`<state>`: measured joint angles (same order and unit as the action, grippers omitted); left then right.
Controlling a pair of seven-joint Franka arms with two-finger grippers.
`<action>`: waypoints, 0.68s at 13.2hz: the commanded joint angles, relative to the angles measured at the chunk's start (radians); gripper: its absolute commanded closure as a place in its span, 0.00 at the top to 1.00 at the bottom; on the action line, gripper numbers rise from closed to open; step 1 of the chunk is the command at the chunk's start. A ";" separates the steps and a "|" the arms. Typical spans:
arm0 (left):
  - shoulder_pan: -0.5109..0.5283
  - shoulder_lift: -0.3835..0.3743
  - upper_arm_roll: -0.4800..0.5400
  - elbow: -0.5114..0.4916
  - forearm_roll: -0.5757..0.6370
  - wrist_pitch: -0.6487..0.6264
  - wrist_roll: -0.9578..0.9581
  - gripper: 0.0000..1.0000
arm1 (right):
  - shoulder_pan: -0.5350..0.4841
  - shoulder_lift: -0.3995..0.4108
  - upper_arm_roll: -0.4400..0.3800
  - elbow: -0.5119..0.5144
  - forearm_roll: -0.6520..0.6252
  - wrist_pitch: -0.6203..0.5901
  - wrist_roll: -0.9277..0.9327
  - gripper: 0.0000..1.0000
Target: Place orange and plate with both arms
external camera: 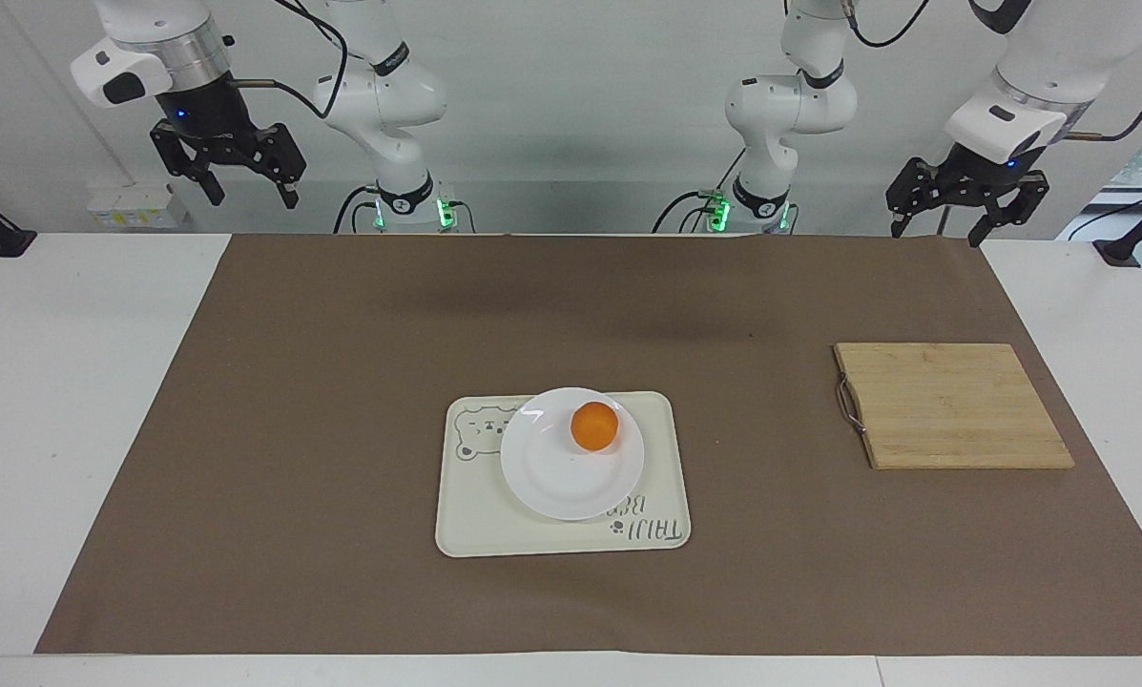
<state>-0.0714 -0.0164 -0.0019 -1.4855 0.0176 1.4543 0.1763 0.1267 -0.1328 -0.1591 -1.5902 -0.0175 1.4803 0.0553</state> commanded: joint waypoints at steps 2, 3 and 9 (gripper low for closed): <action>0.010 -0.013 -0.009 -0.002 0.010 -0.005 -0.011 1.00 | -0.013 0.009 0.000 0.019 0.013 -0.017 0.012 1.00; 0.010 -0.013 -0.009 -0.002 0.010 -0.005 -0.011 1.00 | -0.015 0.009 0.000 0.024 0.013 -0.017 0.005 1.00; 0.010 -0.013 -0.009 -0.002 0.010 -0.005 -0.011 1.00 | -0.006 -0.010 0.012 0.012 0.016 -0.066 0.003 1.00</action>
<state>-0.0714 -0.0164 -0.0019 -1.4855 0.0176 1.4543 0.1762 0.1250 -0.1333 -0.1586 -1.5834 -0.0175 1.4405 0.0553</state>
